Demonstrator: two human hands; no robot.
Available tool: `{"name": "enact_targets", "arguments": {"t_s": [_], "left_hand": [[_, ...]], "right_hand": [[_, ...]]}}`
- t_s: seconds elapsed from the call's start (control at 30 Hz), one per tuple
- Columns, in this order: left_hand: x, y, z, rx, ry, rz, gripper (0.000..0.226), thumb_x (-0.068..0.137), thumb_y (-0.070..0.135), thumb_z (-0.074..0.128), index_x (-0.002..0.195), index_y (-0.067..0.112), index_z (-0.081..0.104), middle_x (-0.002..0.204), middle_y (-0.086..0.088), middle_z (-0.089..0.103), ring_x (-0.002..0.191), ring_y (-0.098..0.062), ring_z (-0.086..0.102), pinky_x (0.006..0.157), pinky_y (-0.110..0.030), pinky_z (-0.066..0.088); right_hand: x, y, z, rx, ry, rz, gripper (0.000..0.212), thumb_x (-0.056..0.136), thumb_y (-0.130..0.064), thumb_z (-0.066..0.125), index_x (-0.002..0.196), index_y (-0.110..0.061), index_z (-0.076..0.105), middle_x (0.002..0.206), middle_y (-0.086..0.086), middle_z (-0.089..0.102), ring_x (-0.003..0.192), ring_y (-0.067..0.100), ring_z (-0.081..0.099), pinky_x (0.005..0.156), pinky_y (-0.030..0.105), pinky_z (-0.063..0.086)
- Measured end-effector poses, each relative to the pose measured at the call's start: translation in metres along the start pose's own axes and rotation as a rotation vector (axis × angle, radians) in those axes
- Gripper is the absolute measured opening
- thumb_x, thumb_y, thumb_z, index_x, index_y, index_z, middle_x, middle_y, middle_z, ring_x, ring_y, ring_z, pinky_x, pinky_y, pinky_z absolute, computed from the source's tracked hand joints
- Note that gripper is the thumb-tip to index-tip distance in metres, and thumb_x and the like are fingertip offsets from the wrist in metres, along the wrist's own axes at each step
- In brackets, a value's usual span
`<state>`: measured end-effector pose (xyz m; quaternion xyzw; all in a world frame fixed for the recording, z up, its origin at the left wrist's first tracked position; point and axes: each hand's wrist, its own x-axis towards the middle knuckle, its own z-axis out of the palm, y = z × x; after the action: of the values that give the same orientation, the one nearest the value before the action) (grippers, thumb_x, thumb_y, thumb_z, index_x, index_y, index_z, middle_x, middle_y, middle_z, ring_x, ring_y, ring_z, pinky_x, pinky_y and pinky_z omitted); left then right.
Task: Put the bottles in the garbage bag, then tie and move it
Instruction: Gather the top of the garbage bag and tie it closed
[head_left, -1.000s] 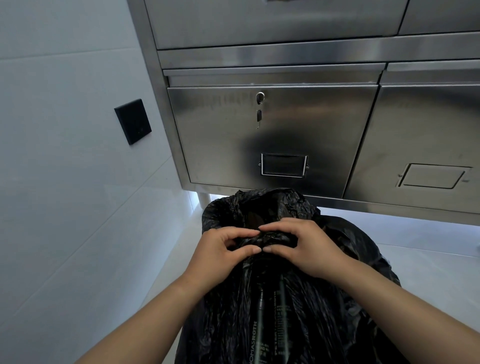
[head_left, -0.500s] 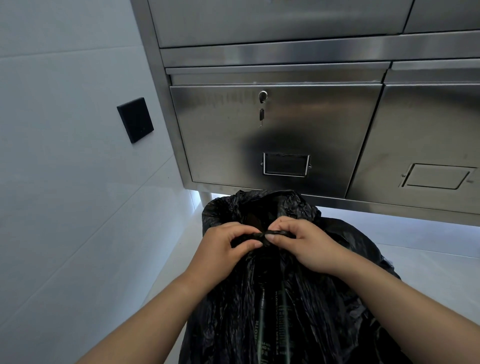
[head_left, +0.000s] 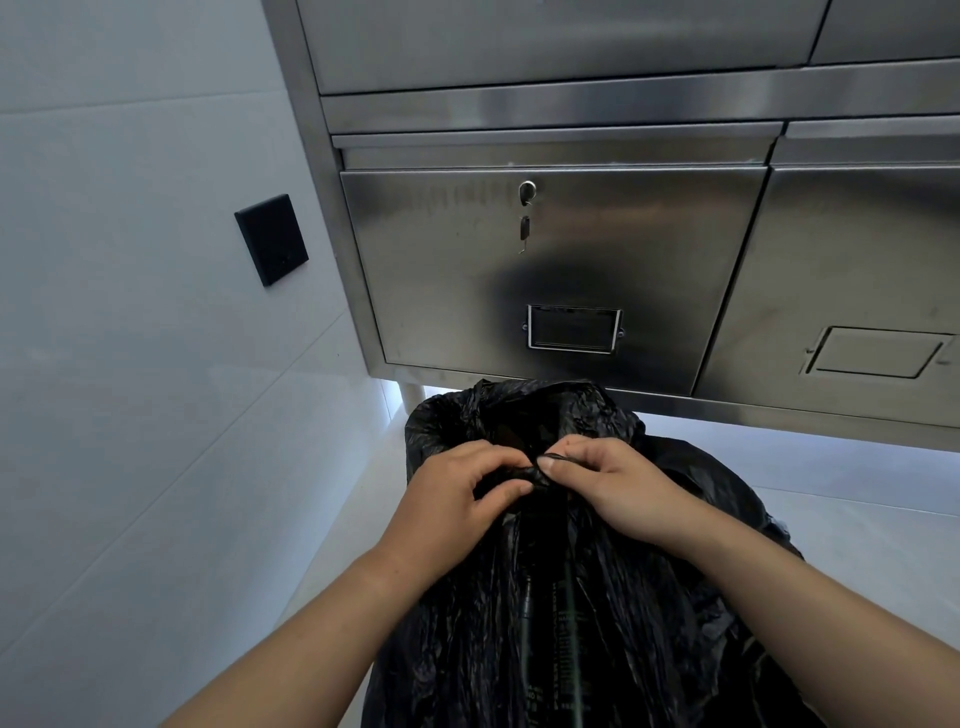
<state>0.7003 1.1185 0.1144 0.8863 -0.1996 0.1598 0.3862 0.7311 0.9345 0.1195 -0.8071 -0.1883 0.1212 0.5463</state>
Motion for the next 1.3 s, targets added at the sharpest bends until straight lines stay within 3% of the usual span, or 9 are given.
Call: {"name": "enact_targets", "arguments": {"t_s": [0.1,0.23,0.37,0.5,0.7,0.83,0.97,1.17,1.3], "left_hand": [[0.000,-0.001,0.000,0.013,-0.037,0.001,0.014,0.083,0.024,0.067,0.096,0.021,0.071,0.085,0.015,0.063,0.085,-0.001,0.059,0.075,-0.014,0.044],[-0.003,-0.004,0.000,-0.077,-0.021,-0.068,0.012,0.082,0.023,0.068,0.094,0.022,0.072,0.085,0.017,0.065,0.086,0.001,0.060,0.075,-0.017,0.047],[-0.001,-0.006,-0.005,-0.120,-0.012,-0.107,0.012,0.082,0.021,0.068,0.094,0.022,0.072,0.088,0.012,0.068,0.088,0.000,0.061,0.079,-0.018,0.046],[0.001,-0.006,-0.008,-0.147,-0.048,-0.139,0.012,0.084,0.025,0.065,0.094,0.022,0.072,0.088,0.013,0.068,0.088,0.002,0.061,0.079,-0.011,0.042],[0.002,-0.002,-0.007,-0.300,-0.055,-0.241,0.010,0.085,0.024,0.065,0.091,0.028,0.072,0.085,0.016,0.072,0.085,0.001,0.065,0.077,-0.013,0.047],[0.000,-0.002,-0.006,-0.415,0.042,-0.289,0.011,0.085,0.015,0.064,0.088,0.022,0.073,0.087,0.008,0.074,0.086,-0.006,0.068,0.081,-0.019,0.051],[0.003,-0.002,-0.008,-0.494,0.080,-0.332,0.009,0.083,0.011,0.066,0.086,0.018,0.072,0.086,0.004,0.075,0.085,-0.010,0.069,0.080,-0.020,0.052],[0.006,0.002,-0.007,-0.517,0.019,-0.344,0.011,0.084,0.011,0.066,0.084,0.019,0.072,0.084,0.003,0.075,0.085,-0.011,0.069,0.082,-0.023,0.054],[0.006,0.003,-0.006,-0.498,0.007,-0.343,0.007,0.083,0.015,0.068,0.084,0.021,0.072,0.083,0.007,0.074,0.084,-0.009,0.069,0.081,-0.023,0.053]], "right_hand": [[-0.004,0.003,-0.003,-0.063,0.041,-0.082,0.006,0.085,-0.020,0.065,0.084,-0.017,0.069,0.089,0.005,0.062,0.085,0.011,0.058,0.087,0.029,0.044],[-0.007,0.003,-0.010,-0.162,0.160,-0.304,0.023,0.076,-0.019,0.074,0.094,-0.033,0.068,0.088,-0.007,0.066,0.090,0.007,0.063,0.087,0.021,0.047],[-0.005,-0.004,-0.009,-0.359,0.166,-0.492,0.023,0.072,-0.025,0.078,0.095,-0.026,0.074,0.093,-0.009,0.067,0.088,0.002,0.063,0.082,0.015,0.046],[-0.003,-0.002,-0.008,-0.362,0.206,-0.493,0.019,0.074,-0.017,0.076,0.093,-0.021,0.076,0.092,-0.007,0.070,0.084,0.001,0.065,0.079,0.015,0.048],[0.001,0.003,-0.002,-0.231,0.296,-0.482,0.017,0.077,-0.009,0.072,0.089,-0.021,0.076,0.092,-0.018,0.069,0.087,-0.003,0.066,0.080,0.011,0.047],[0.003,0.003,0.003,-0.251,0.259,-0.477,0.026,0.076,-0.012,0.075,0.098,-0.025,0.074,0.098,-0.023,0.067,0.093,-0.005,0.064,0.085,0.011,0.045],[0.004,-0.001,0.006,-0.220,0.249,-0.468,0.034,0.067,-0.030,0.079,0.100,-0.026,0.072,0.096,-0.025,0.066,0.092,-0.006,0.063,0.086,0.008,0.043],[0.004,-0.001,0.007,-0.204,0.317,-0.477,0.018,0.076,-0.022,0.074,0.093,-0.020,0.076,0.090,-0.011,0.072,0.087,-0.002,0.065,0.083,0.015,0.049],[0.004,0.000,0.011,-0.146,0.350,-0.447,0.010,0.080,-0.021,0.070,0.089,-0.023,0.076,0.087,-0.012,0.072,0.086,0.001,0.066,0.080,0.015,0.048]]}}
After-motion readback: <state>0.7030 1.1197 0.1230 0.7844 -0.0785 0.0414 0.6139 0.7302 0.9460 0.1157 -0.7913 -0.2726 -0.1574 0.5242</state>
